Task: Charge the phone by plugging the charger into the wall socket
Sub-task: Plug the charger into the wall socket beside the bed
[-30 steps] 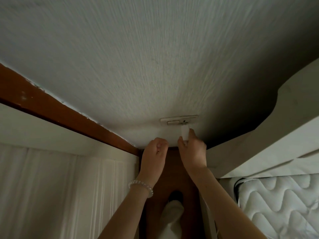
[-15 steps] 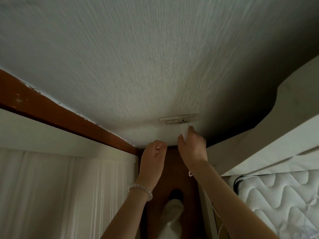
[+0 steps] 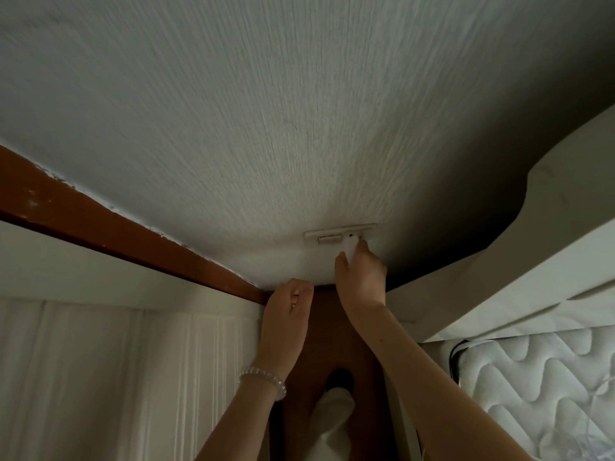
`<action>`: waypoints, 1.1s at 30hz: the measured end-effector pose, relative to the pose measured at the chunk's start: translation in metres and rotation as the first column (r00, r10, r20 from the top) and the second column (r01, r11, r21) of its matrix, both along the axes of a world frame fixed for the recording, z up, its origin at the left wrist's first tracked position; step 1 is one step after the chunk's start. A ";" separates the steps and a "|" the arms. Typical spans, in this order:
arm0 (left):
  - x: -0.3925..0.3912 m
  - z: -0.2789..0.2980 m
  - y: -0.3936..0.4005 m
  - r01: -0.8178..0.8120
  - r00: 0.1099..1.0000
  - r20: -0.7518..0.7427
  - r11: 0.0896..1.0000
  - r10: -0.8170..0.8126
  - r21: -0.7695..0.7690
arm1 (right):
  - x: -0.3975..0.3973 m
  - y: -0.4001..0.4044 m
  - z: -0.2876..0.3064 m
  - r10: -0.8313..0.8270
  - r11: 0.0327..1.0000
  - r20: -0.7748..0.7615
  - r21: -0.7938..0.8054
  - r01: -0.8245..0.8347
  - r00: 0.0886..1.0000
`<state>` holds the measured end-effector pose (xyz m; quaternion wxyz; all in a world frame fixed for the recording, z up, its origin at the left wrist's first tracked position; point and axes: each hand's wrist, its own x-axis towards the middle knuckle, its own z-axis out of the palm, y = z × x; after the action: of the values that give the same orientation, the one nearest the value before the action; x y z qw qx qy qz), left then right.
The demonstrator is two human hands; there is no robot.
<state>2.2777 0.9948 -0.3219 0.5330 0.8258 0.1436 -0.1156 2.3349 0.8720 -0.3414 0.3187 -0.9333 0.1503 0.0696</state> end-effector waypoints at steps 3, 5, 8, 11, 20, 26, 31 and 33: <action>-0.003 0.003 0.001 0.011 1.000 0.000 1.000 -0.011 0.004 | 0.001 0.001 0.002 -0.009 1.000 -0.021 -0.012 0.009 1.000; -0.003 0.009 -0.001 0.014 1.000 -0.004 1.000 -0.014 0.002 | 0.000 0.001 0.004 0.013 0.999 -0.024 -0.041 -0.014 1.000; -0.005 0.020 -0.007 0.035 0.999 0.030 0.999 -0.036 0.031 | 0.001 -0.001 0.012 0.064 0.986 -0.090 -0.150 -0.077 0.994; -0.008 0.033 -0.013 0.073 0.993 0.083 0.993 -0.080 0.089 | -0.004 -0.008 0.024 0.109 0.973 -0.111 -0.192 -0.129 0.988; -0.033 0.066 -0.024 0.116 0.962 0.206 0.954 -0.177 0.277 | -0.073 -0.040 0.064 0.305 0.951 0.210 -0.128 -0.283 0.929; -0.073 0.082 -0.050 0.143 0.955 0.212 0.950 -0.206 0.279 | -0.132 -0.074 0.078 0.372 0.920 0.236 -0.222 -0.323 0.898; -0.111 0.080 -0.086 0.240 0.937 0.180 0.928 -0.298 0.286 | -0.181 -0.122 0.074 0.346 0.919 0.220 -0.275 -0.283 0.912; -0.122 0.075 -0.104 0.284 0.928 0.159 0.916 -0.337 0.283 | -0.201 -0.144 0.068 0.306 0.929 0.203 -0.277 -0.246 0.930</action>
<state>2.1553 0.8912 -0.2470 0.4091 0.9071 -0.0320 -0.0940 2.1343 0.7281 -0.2734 0.2030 -0.9788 -0.0159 -0.0197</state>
